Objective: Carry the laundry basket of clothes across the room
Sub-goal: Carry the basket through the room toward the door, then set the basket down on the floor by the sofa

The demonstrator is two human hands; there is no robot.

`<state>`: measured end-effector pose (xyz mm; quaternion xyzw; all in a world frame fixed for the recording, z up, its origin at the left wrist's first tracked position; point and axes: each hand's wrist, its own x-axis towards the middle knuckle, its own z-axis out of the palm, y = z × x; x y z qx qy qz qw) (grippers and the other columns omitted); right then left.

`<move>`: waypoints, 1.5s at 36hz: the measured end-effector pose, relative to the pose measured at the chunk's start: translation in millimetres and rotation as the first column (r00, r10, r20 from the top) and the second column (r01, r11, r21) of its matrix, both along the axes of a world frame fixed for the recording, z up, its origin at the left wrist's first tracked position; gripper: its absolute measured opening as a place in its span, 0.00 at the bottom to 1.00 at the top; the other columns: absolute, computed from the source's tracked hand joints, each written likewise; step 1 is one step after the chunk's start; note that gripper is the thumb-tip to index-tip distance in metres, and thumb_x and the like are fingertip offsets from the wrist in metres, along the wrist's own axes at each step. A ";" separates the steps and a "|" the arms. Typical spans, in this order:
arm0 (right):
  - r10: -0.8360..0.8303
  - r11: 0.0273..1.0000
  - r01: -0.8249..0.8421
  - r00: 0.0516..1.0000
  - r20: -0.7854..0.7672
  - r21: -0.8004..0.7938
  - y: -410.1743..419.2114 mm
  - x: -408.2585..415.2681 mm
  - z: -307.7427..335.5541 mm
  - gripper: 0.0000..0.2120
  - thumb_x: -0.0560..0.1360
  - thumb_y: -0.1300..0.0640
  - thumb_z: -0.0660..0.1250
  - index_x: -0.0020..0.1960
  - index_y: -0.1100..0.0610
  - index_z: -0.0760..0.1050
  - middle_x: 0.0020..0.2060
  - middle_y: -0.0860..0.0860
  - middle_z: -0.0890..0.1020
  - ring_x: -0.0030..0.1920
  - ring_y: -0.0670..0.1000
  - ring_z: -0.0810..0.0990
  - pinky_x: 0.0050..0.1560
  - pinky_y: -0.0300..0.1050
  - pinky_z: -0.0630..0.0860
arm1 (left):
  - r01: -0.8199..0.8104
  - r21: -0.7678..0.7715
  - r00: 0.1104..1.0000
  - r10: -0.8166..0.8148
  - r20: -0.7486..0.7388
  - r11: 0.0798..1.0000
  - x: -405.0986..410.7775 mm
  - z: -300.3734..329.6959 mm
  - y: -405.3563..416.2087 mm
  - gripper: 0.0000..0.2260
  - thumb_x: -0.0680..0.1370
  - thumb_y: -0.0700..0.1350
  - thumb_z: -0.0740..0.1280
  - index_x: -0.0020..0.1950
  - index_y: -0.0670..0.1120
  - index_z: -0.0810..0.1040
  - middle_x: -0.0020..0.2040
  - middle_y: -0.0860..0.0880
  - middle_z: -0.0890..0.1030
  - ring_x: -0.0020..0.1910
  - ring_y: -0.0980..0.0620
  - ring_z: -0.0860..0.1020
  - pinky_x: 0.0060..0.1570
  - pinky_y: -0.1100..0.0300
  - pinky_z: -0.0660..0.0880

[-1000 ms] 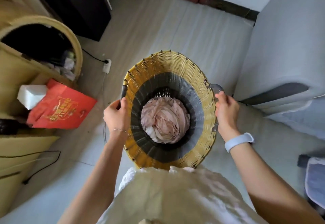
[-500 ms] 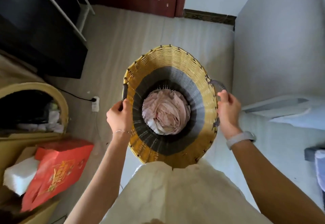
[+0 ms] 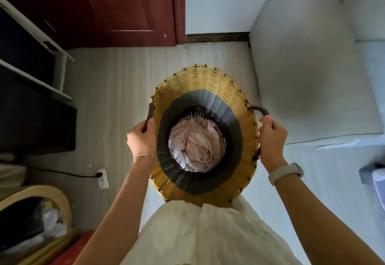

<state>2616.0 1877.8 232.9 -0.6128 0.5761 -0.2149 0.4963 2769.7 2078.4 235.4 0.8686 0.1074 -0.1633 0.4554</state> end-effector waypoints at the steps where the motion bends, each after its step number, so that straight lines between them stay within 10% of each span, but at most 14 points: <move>1: -0.007 1.000 0.007 1.000 0.005 0.001 -12.5 10.2 -1.3 0.15 0.77 0.54 0.56 0.45 0.63 0.76 0.28 0.52 0.69 0.32 0.49 0.67 0.35 0.40 0.67 | 0.002 -0.006 1.000 -0.002 -0.004 1.000 10.1 -0.1 -12.7 0.13 0.75 0.46 0.62 0.34 0.40 0.75 0.33 0.41 0.69 0.35 0.47 0.65 0.28 0.59 0.61; 29: -0.098 0.995 0.097 0.990 -0.101 -0.018 -277.3 329.6 -25.1 0.18 0.78 0.53 0.54 0.47 0.67 0.74 0.32 0.55 0.71 0.36 0.53 0.69 0.40 0.48 0.69 | 0.145 -0.118 0.968 -0.165 -0.187 0.982 351.3 -28.5 -283.0 0.12 0.77 0.43 0.60 0.34 0.46 0.76 0.29 0.49 0.72 0.31 0.52 0.70 0.37 0.61 0.70; 39: -0.073 0.993 0.088 0.982 -0.177 0.081 -356.2 392.2 -53.5 0.20 0.78 0.54 0.53 0.51 0.71 0.73 0.34 0.58 0.71 0.38 0.57 0.68 0.42 0.51 0.68 | 0.279 -0.024 0.915 -0.273 -0.298 0.960 430.4 -58.9 -368.9 0.15 0.78 0.45 0.57 0.54 0.37 0.79 0.55 0.38 0.82 0.56 0.40 0.79 0.62 0.46 0.74; 48: 0.059 0.969 0.016 0.954 -0.293 0.246 -444.4 418.7 -112.3 0.19 0.78 0.54 0.52 0.52 0.69 0.73 0.38 0.59 0.72 0.39 0.56 0.69 0.42 0.50 0.69 | 0.209 0.079 0.917 -0.168 -0.361 0.975 458.1 -104.2 -442.7 0.10 0.76 0.41 0.58 0.41 0.42 0.78 0.47 0.39 0.82 0.48 0.43 0.78 0.56 0.51 0.74; 54: 0.238 0.929 -0.120 0.919 -0.315 0.350 -497.9 434.3 -154.0 0.11 0.77 0.59 0.53 0.37 0.59 0.67 0.33 0.56 0.68 0.36 0.54 0.67 0.36 0.43 0.66 | 0.194 0.147 0.910 -0.121 -0.398 0.970 457.7 -149.7 -478.6 0.12 0.78 0.43 0.57 0.44 0.39 0.78 0.44 0.42 0.78 0.40 0.47 0.74 0.34 0.65 0.67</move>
